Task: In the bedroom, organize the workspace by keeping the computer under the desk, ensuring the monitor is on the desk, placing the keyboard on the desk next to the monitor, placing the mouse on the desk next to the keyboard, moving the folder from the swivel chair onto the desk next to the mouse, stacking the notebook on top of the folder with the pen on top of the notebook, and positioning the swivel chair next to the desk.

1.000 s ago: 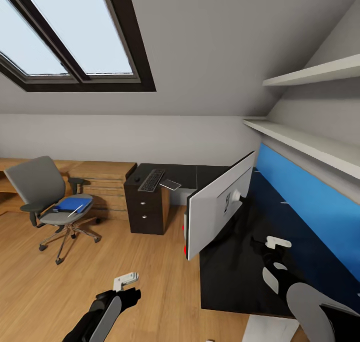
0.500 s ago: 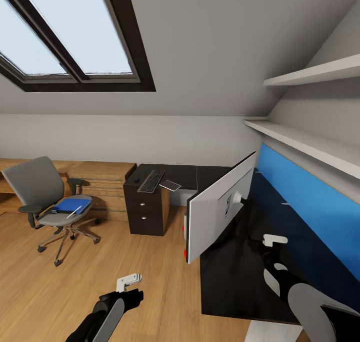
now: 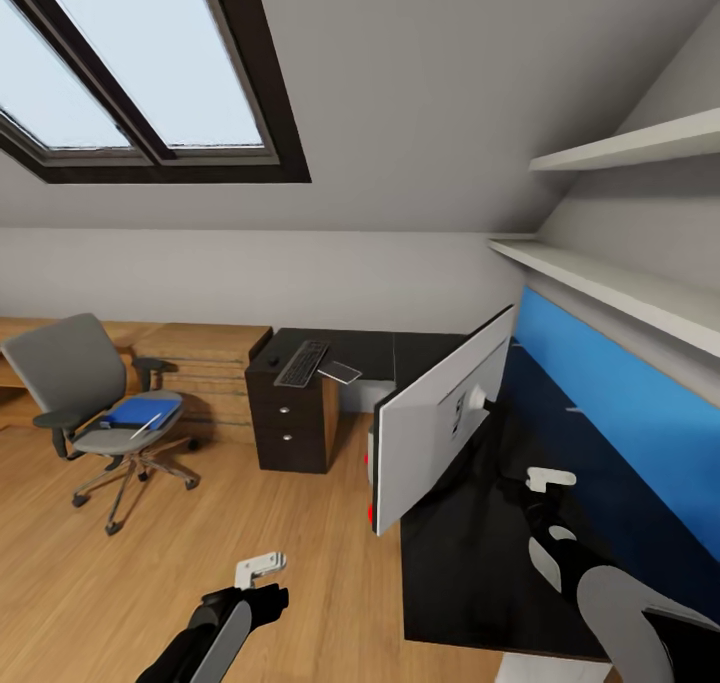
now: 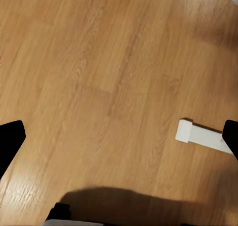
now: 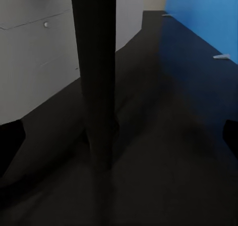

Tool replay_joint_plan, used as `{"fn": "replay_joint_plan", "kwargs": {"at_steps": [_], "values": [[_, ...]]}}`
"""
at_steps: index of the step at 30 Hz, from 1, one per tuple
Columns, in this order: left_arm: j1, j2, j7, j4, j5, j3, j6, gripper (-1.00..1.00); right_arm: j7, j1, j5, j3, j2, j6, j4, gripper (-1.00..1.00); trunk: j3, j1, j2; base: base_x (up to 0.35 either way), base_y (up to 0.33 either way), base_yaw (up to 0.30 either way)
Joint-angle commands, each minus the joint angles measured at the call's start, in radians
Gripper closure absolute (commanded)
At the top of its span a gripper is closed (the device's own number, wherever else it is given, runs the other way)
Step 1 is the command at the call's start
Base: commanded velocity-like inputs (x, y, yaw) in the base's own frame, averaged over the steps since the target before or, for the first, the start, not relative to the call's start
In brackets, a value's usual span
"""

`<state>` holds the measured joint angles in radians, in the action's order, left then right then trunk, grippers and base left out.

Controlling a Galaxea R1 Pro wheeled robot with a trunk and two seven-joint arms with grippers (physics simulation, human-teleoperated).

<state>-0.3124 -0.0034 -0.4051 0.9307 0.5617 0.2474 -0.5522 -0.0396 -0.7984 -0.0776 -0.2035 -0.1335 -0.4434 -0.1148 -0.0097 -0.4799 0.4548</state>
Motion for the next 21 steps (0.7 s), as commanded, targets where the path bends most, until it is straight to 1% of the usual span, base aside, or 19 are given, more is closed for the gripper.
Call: {"fn": "replay_joint_plan", "kwargs": {"at_steps": [1,6,11,14,18,19,21], "values": [[-0.001,0.000,-0.011,0.001,0.010,0.003,-0.001,-1.00,-0.004,-0.001,-0.008,-0.004,0.000,-0.003,0.001,-1.00,-0.001,-0.001,0.001,0.096,0.000,0.000],[-0.001,0.000,-0.012,0.001,0.010,0.004,-0.001,-1.00,-0.005,-0.001,-0.009,-0.004,0.000,-0.003,0.001,-1.00,-0.001,-0.001,0.001,0.046,0.000,0.000],[-0.001,0.000,-0.009,-0.013,0.011,0.008,-0.001,-1.00,-0.005,-0.001,-0.010,-0.004,0.000,-0.003,0.001,-1.00,-0.001,-0.001,0.001,0.209,0.000,0.000],[-0.001,0.000,-0.009,-0.019,0.011,0.012,0.000,-1.00,-0.005,-0.001,-0.010,-0.004,0.001,-0.003,0.001,-1.00,-0.001,-0.001,0.001,0.070,0.000,0.000],[-0.001,0.000,-0.009,-0.020,0.010,0.022,0.000,-1.00,-0.005,-0.001,-0.010,-0.004,0.001,-0.003,0.001,-1.00,-0.001,-0.001,0.001,0.028,0.000,0.000],[-0.001,0.000,-0.010,-0.021,0.010,0.028,0.000,-1.00,-0.005,-0.001,-0.010,-0.004,0.000,-0.003,0.001,-1.00,-0.001,-0.001,0.001,0.193,0.000,0.000],[-0.001,0.000,-0.010,-0.021,0.010,0.030,0.000,-1.00,-0.005,-0.001,-0.010,-0.004,0.000,-0.003,0.001,-1.00,-0.001,-0.001,0.001,0.242,0.000,0.000]]}}
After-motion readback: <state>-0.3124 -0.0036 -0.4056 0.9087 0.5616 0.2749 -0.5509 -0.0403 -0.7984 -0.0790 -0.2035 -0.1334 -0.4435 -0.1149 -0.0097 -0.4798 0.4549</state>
